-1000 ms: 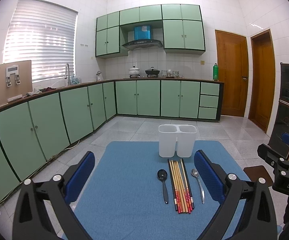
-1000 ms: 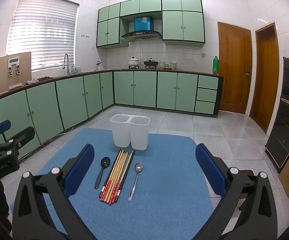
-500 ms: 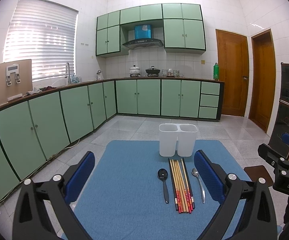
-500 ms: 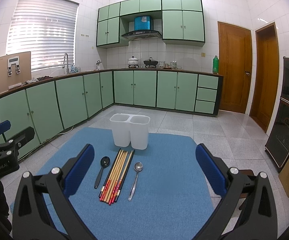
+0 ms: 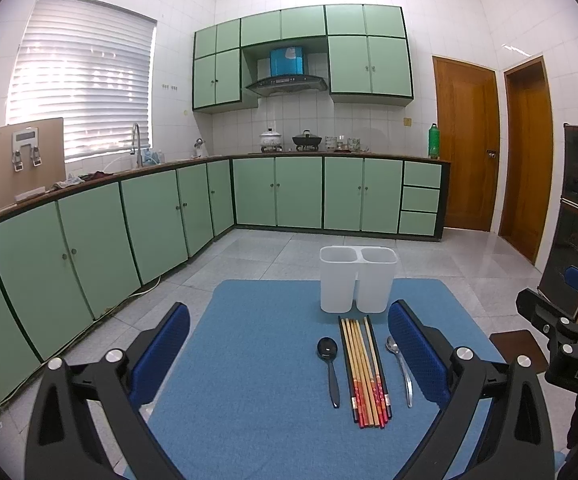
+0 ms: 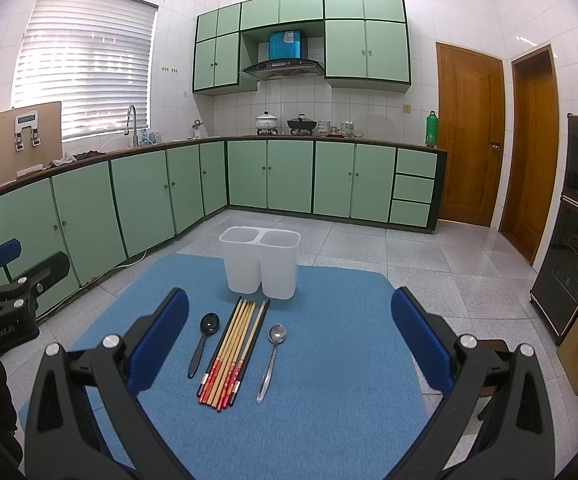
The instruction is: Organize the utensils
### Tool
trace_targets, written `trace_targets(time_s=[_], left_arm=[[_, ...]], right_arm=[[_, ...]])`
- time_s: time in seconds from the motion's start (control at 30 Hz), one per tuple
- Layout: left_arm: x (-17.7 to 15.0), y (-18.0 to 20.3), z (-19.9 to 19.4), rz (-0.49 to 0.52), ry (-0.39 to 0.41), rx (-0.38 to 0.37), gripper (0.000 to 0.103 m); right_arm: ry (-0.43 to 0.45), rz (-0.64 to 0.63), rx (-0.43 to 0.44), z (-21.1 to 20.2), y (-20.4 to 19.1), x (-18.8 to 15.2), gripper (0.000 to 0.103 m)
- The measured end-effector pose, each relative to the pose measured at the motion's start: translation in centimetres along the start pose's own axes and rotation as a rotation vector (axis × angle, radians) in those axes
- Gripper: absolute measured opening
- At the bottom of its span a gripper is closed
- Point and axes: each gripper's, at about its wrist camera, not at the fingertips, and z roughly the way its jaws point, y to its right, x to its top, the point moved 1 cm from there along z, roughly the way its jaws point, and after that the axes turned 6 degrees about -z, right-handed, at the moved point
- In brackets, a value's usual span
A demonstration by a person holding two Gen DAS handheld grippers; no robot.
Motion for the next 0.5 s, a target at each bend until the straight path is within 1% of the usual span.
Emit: trace_targets(time_s=[0.23,0.5], left_arm=[[-0.1,0.0,1.2,0.007,-0.024,0.01,0.097],[0.2,0.2,3.4,0.012,-0.06,0.016,0.097]], right_arm=[[-0.02,0.002,0.004,0.9,0.1,-0.4,0.098],[-0.056,-0.002,0.004,3.2,0.4,0.0,0.098]])
